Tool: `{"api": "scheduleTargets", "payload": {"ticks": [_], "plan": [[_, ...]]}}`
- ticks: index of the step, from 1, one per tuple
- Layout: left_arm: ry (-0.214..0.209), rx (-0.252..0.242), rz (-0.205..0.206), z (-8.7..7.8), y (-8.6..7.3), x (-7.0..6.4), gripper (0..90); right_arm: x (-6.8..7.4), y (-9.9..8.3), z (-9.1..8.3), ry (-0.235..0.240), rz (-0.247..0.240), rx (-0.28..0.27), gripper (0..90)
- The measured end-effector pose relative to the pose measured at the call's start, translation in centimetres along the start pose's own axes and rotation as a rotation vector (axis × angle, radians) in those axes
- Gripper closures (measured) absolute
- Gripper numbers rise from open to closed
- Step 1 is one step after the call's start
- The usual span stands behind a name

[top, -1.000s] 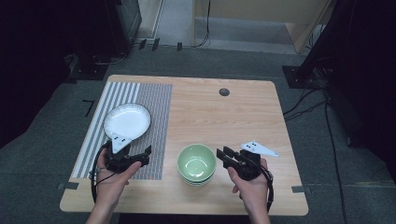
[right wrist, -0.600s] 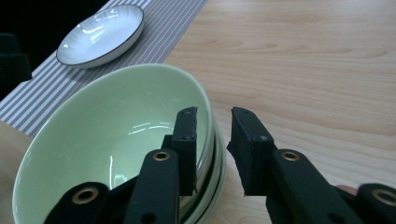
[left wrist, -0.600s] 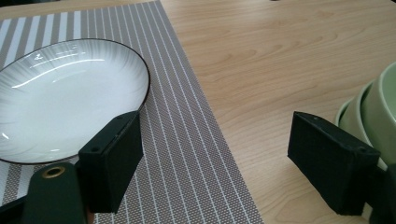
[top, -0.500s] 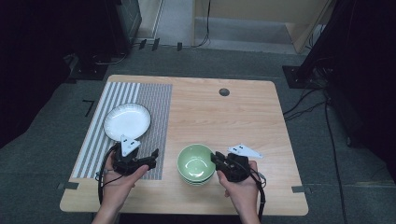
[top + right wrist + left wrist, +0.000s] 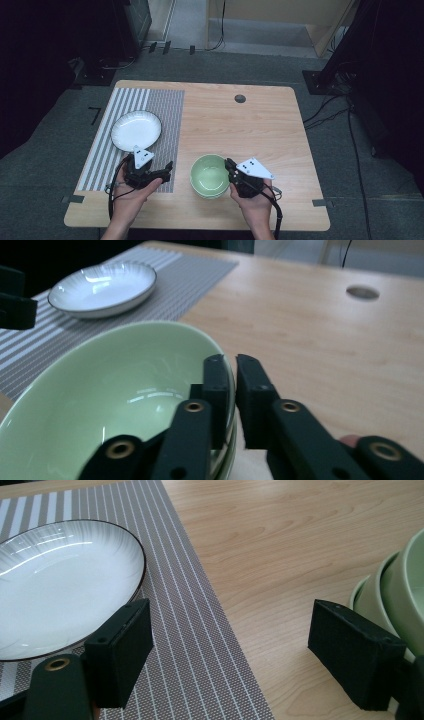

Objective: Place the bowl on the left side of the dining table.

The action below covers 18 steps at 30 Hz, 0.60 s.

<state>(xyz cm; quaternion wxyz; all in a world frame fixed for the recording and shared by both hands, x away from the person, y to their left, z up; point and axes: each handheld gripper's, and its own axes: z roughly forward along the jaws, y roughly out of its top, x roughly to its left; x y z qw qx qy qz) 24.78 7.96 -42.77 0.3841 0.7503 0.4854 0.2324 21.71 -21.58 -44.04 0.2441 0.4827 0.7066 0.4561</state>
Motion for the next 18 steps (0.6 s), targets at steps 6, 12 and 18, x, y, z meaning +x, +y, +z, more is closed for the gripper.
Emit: {"api": "scheduleTargets", "payload": {"ticks": [6, 12, 18], "plan": [[-0.010, 0.002, 0.009, 0.0, 0.0, -0.4, 17.6, 0.3, 0.2, 0.2, 0.015, 0.025, 0.108, 74.5], [-0.035, 0.002, 0.013, 0.2, -0.1, -0.8, 17.6, 0.7, -0.2, 0.5, -0.031, -0.021, 0.067, 85.3], [-0.070, -0.007, 0.012, 0.2, 0.0, -1.0, 17.8, 1.2, -0.2, 0.0, -0.044, -0.096, -0.003, 85.4]]}}
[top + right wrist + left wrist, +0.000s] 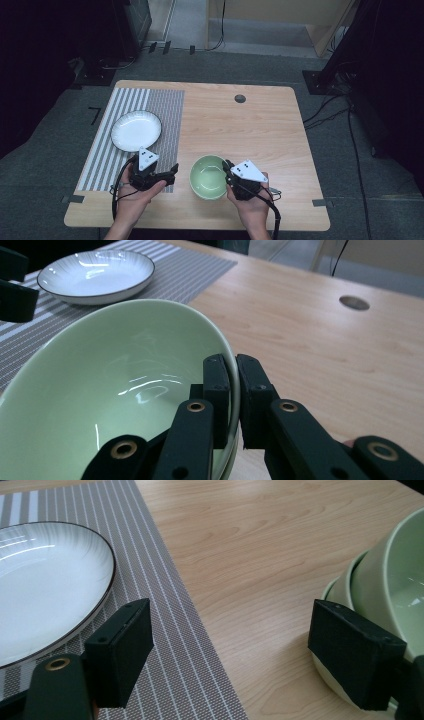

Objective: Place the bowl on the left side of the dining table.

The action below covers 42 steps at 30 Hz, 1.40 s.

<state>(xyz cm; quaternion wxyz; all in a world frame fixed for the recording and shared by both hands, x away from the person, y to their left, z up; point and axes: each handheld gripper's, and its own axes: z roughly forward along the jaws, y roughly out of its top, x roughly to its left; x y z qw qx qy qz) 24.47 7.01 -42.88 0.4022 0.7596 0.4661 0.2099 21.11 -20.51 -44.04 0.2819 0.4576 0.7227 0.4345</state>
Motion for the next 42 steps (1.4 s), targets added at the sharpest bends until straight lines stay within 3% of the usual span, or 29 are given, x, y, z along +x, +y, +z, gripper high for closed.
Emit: {"api": "scheduleTargets", "payload": {"ticks": [3, 7, 12, 16, 24, 26, 31, 33, 34, 37, 40, 42], "plan": [[-0.012, -0.009, -0.002, -0.1, 0.0, -0.1, 17.9, 0.2, 0.1, -0.3, -0.011, -0.019, -0.035, 85.4], [-0.064, -0.039, -0.016, -0.5, 0.3, -0.5, 17.9, 0.2, 0.5, -0.9, -0.037, -0.023, -0.083, 85.4], [-0.129, -0.063, -0.039, -0.7, 0.4, -1.1, 17.9, 0.4, 0.8, -1.3, -0.052, -0.031, -0.110, 85.5], [-0.153, -0.090, -0.040, -1.0, 0.5, -1.9, 17.9, 0.7, 0.8, -1.2, -0.059, -0.042, -0.106, 85.5], [-0.181, -0.062, -0.019, -0.3, 0.2, -4.1, 18.0, 1.3, 1.1, -1.5, -0.058, -0.056, -0.133, 85.6], [-0.147, -0.065, -0.007, -0.1, 0.0, -4.5, 24.1, 1.5, 1.2, -1.6, -0.056, -0.060, -0.144, 85.6], [-0.138, -0.048, -0.035, 0.4, -0.2, -4.6, 38.8, 2.1, 1.3, -1.9, -0.062, -0.072, -0.166, 85.6], [-0.132, -0.038, -0.039, 0.6, -0.2, -4.8, 40.4, 2.2, 1.4, -2.0, -0.063, -0.076, -0.170, 85.6], [-0.120, -0.035, -0.042, 0.8, -0.1, -4.9, 46.6, 2.3, 1.4, -2.0, -0.064, -0.075, -0.172, 85.6], [-0.087, -0.027, -0.011, 1.2, 0.2, -5.5, 53.7, 2.5, 1.3, -1.9, -0.061, -0.077, -0.176, 85.6], [-0.113, -0.009, -0.014, 1.6, 0.2, -5.7, 61.9, 2.8, 1.2, -1.8, -0.066, -0.080, -0.180, 85.6], [-0.167, 0.002, -0.051, 1.9, 0.2, -5.4, 68.0, 3.0, 1.2, -1.9, -0.072, -0.086, -0.180, 85.6]]}}
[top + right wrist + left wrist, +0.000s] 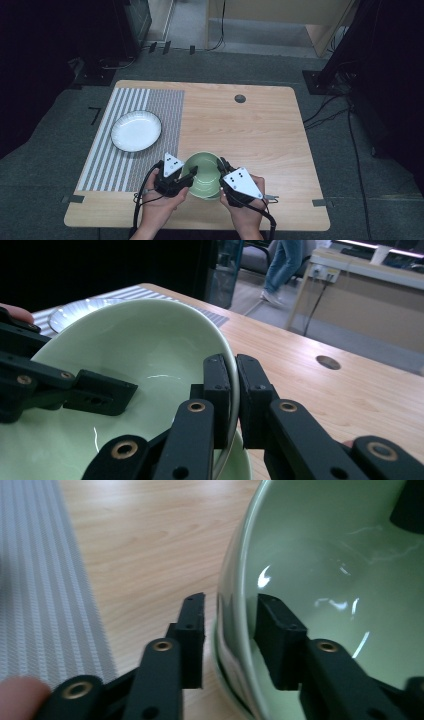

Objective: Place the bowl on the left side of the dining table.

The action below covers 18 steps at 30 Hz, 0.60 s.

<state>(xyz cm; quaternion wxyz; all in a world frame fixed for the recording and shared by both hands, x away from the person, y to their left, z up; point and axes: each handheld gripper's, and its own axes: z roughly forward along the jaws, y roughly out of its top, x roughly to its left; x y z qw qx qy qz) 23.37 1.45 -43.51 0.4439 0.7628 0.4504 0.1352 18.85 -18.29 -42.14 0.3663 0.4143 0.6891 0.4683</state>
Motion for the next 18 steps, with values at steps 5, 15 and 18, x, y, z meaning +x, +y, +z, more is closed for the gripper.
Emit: {"api": "scheduleTargets", "payload": {"ticks": [5, 15, 18], "plan": [[-0.020, -0.008, -0.037, 0.06, 0.36, 0.27, 77.2, 0.10, -0.03, -0.13, -0.023, -0.004, -0.006, 85.6], [0.039, -0.091, 0.004, -0.10, 0.81, 0.26, 84.0, 0.03, -0.29, -0.15, -0.045, 0.015, -0.010, 86.1], [0.053, -0.111, 0.020, -0.13, 0.85, 0.25, 84.1, -0.01, -0.23, -0.02, -0.034, 0.041, -0.001, 85.9]]}}
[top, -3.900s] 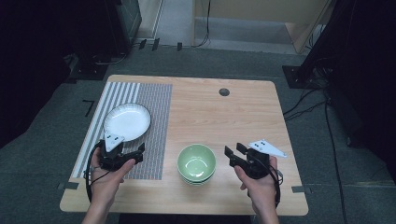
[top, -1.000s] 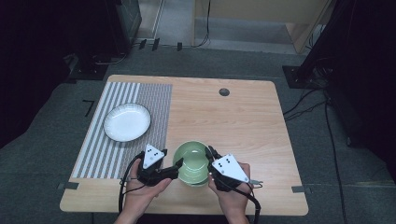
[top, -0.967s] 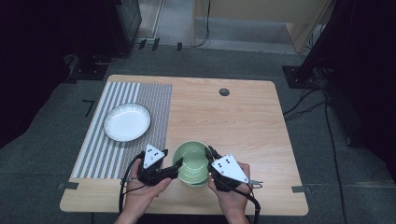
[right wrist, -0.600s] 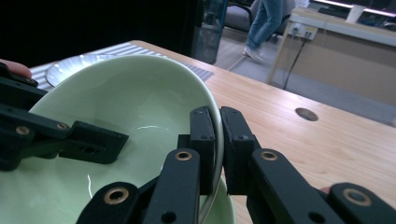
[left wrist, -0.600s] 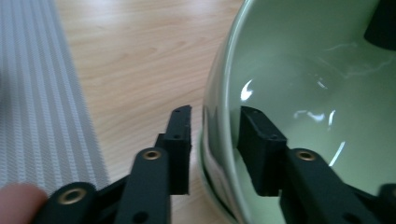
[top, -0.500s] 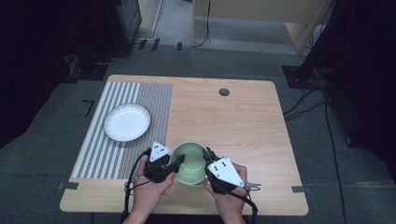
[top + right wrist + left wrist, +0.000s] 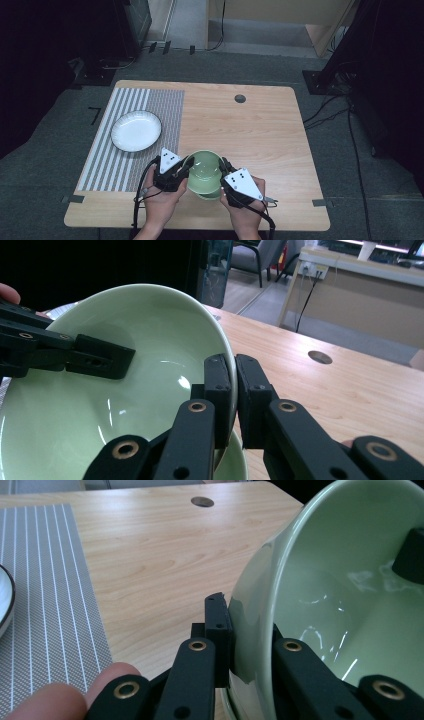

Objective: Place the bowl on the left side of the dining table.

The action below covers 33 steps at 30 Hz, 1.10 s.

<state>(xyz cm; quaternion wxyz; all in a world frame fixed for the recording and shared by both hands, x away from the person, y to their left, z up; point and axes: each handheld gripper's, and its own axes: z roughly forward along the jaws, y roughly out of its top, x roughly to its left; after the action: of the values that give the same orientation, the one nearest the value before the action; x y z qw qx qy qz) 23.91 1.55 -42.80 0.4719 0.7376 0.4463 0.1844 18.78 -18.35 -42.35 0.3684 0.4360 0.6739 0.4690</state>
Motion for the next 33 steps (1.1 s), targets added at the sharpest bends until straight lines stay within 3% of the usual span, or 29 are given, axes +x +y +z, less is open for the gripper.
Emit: {"api": "scheduleTargets", "payload": {"ticks": [4, 7, 9, 15, 21, 26, 33], "plan": [[0.003, -0.009, 0.004, 0.0, 0.0, -0.1, 84.0, -0.5, 0.1, 0.0, 0.029, 0.056, 0.008, 81.7], [0.002, -0.025, -0.004, -0.1, 0.2, 0.0, 84.0, -0.6, 0.5, -0.1, 0.070, 0.083, 0.035, 60.7], [0.001, -0.037, -0.012, -0.3, 0.4, 0.1, 84.0, -0.5, 0.7, -0.1, 0.072, 0.088, 0.062, 48.6], [0.005, -0.063, -0.012, -0.8, 0.9, 0.6, 83.9, -1.0, 1.1, -0.6, 0.113, 0.103, 0.076, 26.4], [0.016, -0.078, -0.028, -1.2, 1.4, 1.2, 83.7, -1.8, 1.5, -1.8, 0.139, 0.136, 0.069, 21.5], [0.037, -0.089, -0.031, -1.5, 1.7, 1.7, 83.5, -3.1, 1.6, -2.5, 0.108, 0.188, 0.074, 22.1], [0.045, -0.088, -0.040, -1.9, 1.8, 2.8, 83.3, -4.3, 0.9, -2.8, 0.094, 0.206, 0.077, 21.9]]}}
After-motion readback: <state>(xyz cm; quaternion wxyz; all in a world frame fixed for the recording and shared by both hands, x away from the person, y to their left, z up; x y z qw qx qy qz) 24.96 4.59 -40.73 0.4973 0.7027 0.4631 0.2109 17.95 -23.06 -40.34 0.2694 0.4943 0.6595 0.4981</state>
